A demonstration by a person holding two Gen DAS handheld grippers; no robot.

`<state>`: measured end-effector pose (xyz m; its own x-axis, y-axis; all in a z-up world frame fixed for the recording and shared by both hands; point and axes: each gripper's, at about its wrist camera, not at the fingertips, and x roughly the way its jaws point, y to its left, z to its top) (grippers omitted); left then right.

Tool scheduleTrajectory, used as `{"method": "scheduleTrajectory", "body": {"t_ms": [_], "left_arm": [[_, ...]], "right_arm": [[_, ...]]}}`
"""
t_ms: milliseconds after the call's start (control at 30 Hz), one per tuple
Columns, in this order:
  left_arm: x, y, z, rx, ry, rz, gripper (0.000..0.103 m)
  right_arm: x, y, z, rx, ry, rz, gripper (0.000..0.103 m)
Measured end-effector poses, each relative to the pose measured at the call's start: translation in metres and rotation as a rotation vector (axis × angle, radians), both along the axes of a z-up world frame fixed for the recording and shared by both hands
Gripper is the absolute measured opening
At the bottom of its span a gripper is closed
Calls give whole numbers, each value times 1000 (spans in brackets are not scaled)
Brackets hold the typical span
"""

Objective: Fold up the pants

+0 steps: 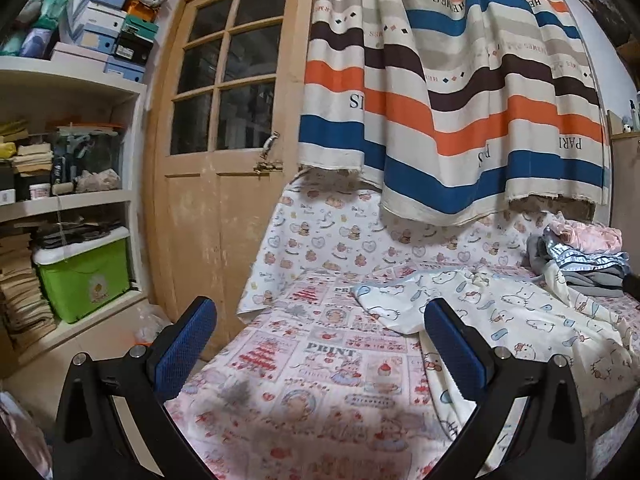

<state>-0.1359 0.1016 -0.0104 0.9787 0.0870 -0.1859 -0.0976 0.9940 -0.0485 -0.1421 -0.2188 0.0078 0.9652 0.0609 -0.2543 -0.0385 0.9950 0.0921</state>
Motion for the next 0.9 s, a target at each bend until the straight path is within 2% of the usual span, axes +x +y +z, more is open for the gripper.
{"method": "scheduleTrajectory", "body": {"t_ms": [133, 267, 333, 433, 500, 567, 600, 700, 800, 900], "left_arm": [[-13, -2, -3, 24, -6, 27, 103], [-17, -3, -7, 28, 16, 49, 103], [-19, -3, -9, 38, 6, 73, 103], [-10, 0, -5, 51, 23, 80, 103], [9, 6, 2, 43, 74, 43, 103], [35, 15, 9, -9, 126, -29, 103], [49, 19, 12, -43, 153, -70, 100], [98, 22, 16, -105, 262, -175, 80], [149, 14, 14, -122, 379, -264, 76], [198, 4, 8, -141, 479, -304, 72]], "right_arm": [[-7, 21, -16, -35, 18, 22, 102], [-16, 52, -29, -18, 39, 132, 101], [-17, 67, -34, -24, 49, 171, 92], [-12, 92, -42, -51, 85, 241, 84], [-6, 99, -43, -60, 98, 251, 76], [1, 99, -41, -48, 111, 248, 73], [4, 97, -39, -40, 117, 243, 73], [17, 89, -35, -37, 148, 203, 65], [31, 76, -29, -80, 170, 140, 64], [47, 59, -20, -94, 210, 99, 64]]}}
